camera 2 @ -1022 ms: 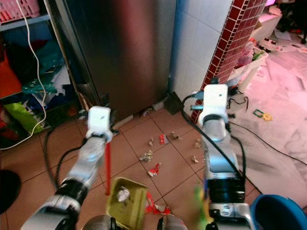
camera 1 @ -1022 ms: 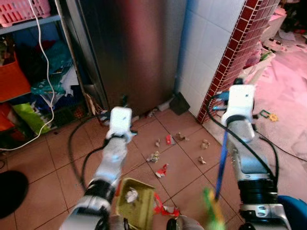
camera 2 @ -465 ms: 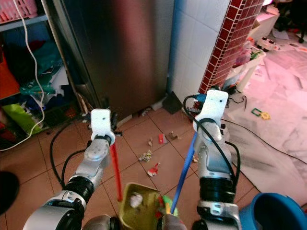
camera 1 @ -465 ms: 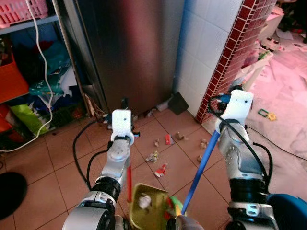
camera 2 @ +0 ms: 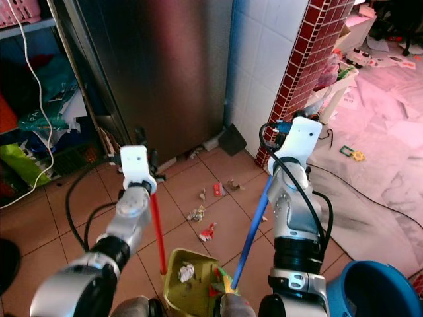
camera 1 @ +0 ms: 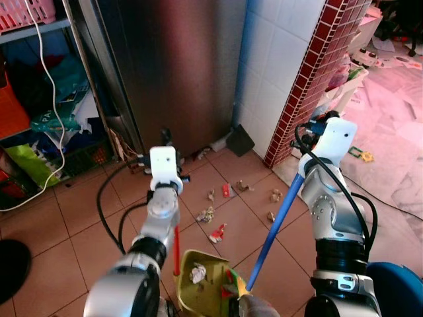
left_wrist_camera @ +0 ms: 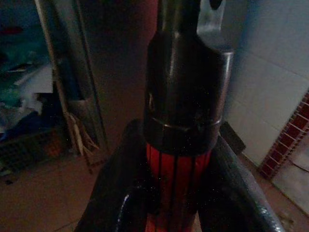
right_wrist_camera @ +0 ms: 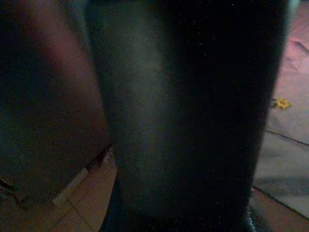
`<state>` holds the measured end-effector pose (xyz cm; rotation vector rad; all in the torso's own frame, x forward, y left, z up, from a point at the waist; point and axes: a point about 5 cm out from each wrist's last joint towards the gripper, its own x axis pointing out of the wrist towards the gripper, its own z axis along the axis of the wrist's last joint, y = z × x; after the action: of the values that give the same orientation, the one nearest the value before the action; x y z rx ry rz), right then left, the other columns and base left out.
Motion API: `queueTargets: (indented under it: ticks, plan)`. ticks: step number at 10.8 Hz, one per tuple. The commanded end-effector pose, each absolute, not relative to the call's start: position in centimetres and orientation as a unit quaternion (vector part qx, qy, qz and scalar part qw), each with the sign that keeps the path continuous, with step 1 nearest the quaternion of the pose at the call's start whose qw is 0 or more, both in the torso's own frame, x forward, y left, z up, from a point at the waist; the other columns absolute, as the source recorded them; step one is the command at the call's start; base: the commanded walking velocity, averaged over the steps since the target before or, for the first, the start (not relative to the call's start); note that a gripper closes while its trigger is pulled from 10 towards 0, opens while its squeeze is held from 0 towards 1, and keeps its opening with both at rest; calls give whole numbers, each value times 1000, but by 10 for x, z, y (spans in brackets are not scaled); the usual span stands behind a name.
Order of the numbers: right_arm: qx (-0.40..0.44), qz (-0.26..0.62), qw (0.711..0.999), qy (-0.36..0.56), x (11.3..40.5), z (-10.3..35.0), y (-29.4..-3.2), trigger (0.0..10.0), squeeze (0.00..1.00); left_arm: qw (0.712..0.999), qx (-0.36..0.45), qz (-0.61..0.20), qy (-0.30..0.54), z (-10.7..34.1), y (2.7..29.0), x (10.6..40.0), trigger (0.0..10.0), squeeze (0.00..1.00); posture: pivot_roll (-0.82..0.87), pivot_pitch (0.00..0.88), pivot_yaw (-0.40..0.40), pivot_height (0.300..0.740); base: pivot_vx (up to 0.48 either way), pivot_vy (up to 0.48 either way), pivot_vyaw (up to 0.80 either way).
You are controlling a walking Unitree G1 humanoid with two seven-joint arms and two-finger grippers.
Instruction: Sweep floor
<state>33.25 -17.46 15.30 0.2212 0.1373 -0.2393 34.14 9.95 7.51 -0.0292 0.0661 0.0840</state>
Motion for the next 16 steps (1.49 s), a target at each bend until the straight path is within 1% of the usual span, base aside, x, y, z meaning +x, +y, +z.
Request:
queueTargets:
  ticks: [1, 2, 4, 5, 6, 7, 8, 11, 12, 13, 14, 16]
  plan:
    - [212, -80, 974, -29, 341, 191, -160, 10000, 0, 997, -41, 67, -19, 100, 103, 354, 10000, 0, -155, 34, -13, 740, 0, 0, 0]
    - [211, -57, 974, -60, 344, 200, -155, 10000, 0, 995, -26, 76, -52, 114, 109, 360, 10000, 0, -157, 36, -6, 740, 0, 0, 0]
    - [258, 28, 957, -131, 351, 228, -130, 10000, 0, 991, -19, 83, -101, 134, 119, 366, 10000, 0, -127, 37, -2, 740, 0, 0, 0]
    - [268, 50, 951, -145, 354, 237, -124, 10000, 0, 991, -19, 85, -105, 135, 122, 365, 10000, 0, -115, 37, -5, 740, 0, 0, 0]
    - [261, 61, 951, -151, 357, 240, -121, 10000, 0, 991, -19, 88, -100, 131, 123, 364, 10000, 0, -102, 39, -9, 740, 0, 0, 0]
    - [231, 90, 953, -173, 360, 248, -117, 10000, 0, 992, -21, 91, -89, 124, 125, 361, 10000, 0, -101, 41, -6, 740, 0, 0, 0]
    - [183, 125, 954, -204, 360, 261, -112, 10000, 0, 993, -22, 85, -80, 119, 123, 359, 10000, 0, -103, 37, -4, 740, 0, 0, 0]
    - [145, 143, 954, -220, 360, 265, -113, 10000, 0, 995, -26, 66, -72, 113, 117, 356, 10000, 0, -96, 35, 7, 740, 0, 0, 0]
    - [124, 148, 955, -224, 361, 265, -113, 10000, 0, 995, -27, 60, -70, 111, 115, 354, 10000, 0, -95, 36, 18, 740, 0, 0, 0]
    - [85, 155, 957, -232, 362, 267, -111, 10000, 0, 996, -33, 52, -70, 111, 113, 353, 10000, 0, -96, 38, 25, 740, 0, 0, 0]
    - [30, 171, 953, -250, 363, 271, -105, 10000, 0, 996, -38, 40, -74, 112, 109, 352, 10000, 0, -94, 41, 35, 740, 0, 0, 0]
    - [-5, 234, 938, -257, 356, 270, -86, 10000, 0, 995, -40, 33, -88, 113, 110, 345, 10000, 0, -87, 44, 37, 740, 0, 0, 0]
